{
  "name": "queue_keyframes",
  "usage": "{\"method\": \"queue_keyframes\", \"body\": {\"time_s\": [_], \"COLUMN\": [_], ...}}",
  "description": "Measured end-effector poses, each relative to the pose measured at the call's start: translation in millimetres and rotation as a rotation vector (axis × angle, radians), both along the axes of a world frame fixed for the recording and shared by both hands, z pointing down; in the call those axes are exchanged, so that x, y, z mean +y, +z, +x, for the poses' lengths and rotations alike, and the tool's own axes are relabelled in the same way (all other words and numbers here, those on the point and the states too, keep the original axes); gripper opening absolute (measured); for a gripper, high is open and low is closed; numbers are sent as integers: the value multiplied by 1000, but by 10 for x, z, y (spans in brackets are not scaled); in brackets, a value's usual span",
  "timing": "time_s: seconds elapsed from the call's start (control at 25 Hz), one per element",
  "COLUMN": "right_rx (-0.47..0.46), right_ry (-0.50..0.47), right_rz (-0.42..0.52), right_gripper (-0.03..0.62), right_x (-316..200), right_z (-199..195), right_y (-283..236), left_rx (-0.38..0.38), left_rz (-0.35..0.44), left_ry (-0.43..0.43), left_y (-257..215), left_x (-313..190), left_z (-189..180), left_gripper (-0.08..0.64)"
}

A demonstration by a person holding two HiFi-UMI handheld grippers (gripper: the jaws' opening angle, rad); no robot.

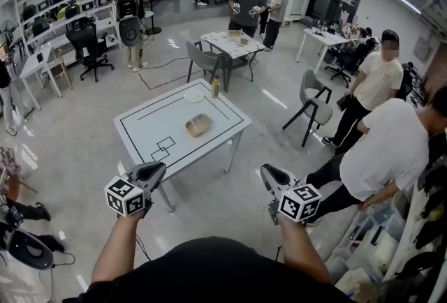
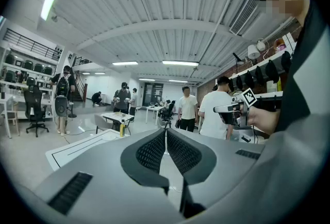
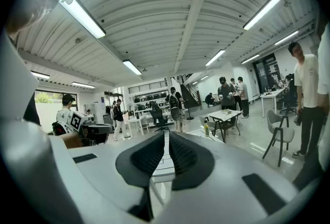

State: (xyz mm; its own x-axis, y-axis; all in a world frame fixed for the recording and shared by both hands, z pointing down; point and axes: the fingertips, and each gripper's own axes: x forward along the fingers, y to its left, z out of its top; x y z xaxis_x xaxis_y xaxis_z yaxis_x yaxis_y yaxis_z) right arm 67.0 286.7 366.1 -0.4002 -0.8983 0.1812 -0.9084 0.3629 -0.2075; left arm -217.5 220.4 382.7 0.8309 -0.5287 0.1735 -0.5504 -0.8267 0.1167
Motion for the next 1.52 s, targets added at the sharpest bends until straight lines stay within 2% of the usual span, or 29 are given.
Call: {"method": "queue_keyframes", "body": {"time_s": [0.44, 0.64, 1.04, 1.52], "right_rx": [24, 20, 1, 24], "right_ry": [-17, 4, -31, -49], "right_rz": [-24, -22, -25, -45], "right_gripper": [43, 37, 33, 33], "right_x": [71, -6, -241, -833], "right_z": [-312, -349, -300, -10], "right_y": [-52, -48, 115, 324], "left_rx": [13, 23, 5, -13], "left_rz": [21, -3, -21, -50], "left_ry": [-2, -22, -39, -60], "left_y": [-191, -89, 71, 232], "left_x": [147, 136, 55, -469], "left_z": [-320, -435, -345, -79], "left_gripper": [29, 29, 28, 28]}}
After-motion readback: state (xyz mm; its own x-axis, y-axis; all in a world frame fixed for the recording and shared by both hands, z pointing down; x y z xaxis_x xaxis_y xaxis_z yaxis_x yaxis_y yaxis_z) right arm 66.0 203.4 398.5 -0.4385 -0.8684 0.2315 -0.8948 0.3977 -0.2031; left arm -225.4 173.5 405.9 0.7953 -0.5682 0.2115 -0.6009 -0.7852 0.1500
